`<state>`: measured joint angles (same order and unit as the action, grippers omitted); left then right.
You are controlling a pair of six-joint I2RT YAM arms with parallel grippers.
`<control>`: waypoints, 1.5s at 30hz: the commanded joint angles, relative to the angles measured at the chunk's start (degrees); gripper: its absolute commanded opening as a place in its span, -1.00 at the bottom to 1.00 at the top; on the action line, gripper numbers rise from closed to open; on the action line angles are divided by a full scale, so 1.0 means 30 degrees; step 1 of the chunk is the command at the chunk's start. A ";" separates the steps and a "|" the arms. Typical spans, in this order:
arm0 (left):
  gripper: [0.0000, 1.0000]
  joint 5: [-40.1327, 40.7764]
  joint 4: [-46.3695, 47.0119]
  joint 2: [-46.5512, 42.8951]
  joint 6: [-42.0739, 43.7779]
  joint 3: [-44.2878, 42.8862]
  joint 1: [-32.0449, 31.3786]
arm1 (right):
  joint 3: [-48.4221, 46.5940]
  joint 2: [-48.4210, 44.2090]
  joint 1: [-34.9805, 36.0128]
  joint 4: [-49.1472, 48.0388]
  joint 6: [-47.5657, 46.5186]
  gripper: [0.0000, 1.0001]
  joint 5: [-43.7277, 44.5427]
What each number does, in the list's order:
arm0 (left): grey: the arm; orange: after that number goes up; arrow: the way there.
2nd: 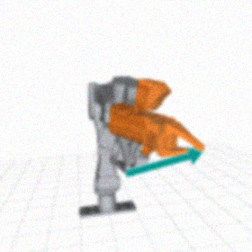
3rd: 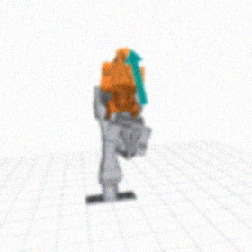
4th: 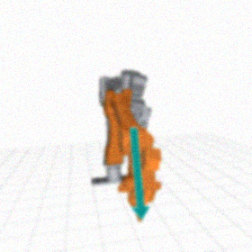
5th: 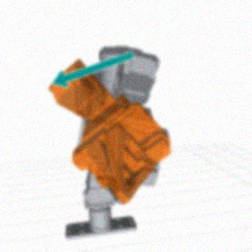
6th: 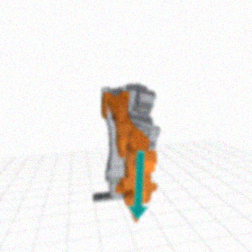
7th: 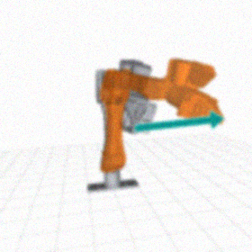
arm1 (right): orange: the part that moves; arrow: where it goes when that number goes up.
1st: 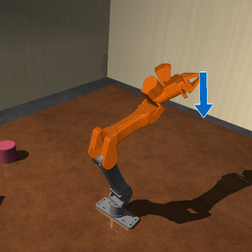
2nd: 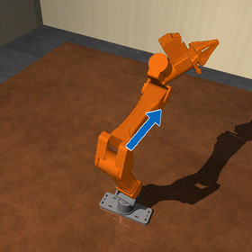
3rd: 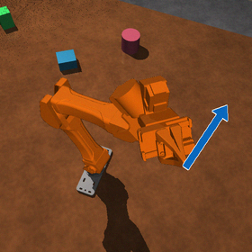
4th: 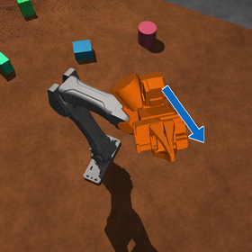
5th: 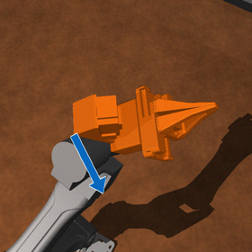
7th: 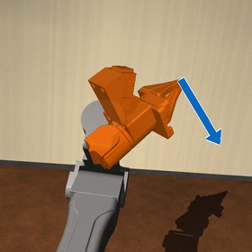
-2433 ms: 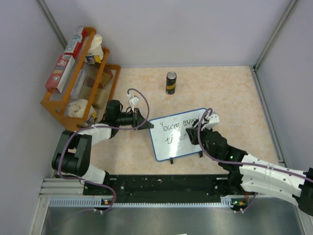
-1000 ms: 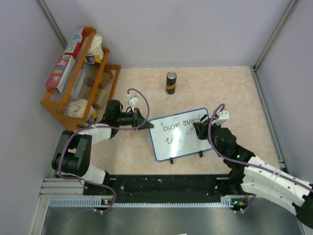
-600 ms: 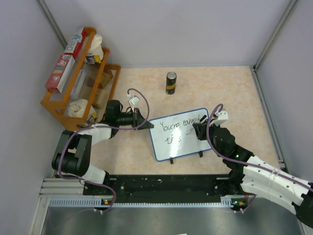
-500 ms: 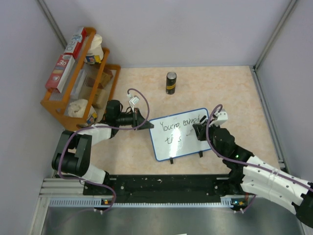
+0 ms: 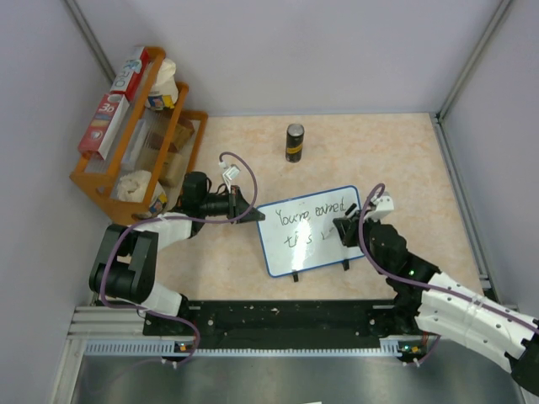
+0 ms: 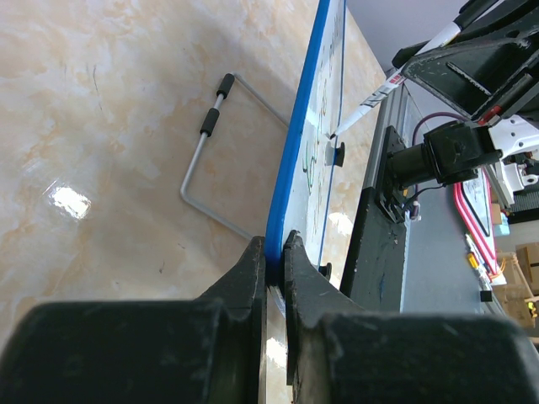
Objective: Write a sentence on the whiteboard
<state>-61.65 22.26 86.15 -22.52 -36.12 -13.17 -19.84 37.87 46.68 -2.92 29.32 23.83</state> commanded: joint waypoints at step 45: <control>-1.00 0.2209 -0.1297 0.0727 0.2352 0.0409 -0.0356 | 0.0049 -0.0025 -0.0969 0.0885 -0.0194 -1.00 -0.0005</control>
<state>-61.65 22.26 86.15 -22.52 -36.12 -13.17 -21.04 38.06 44.45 -1.89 28.29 23.88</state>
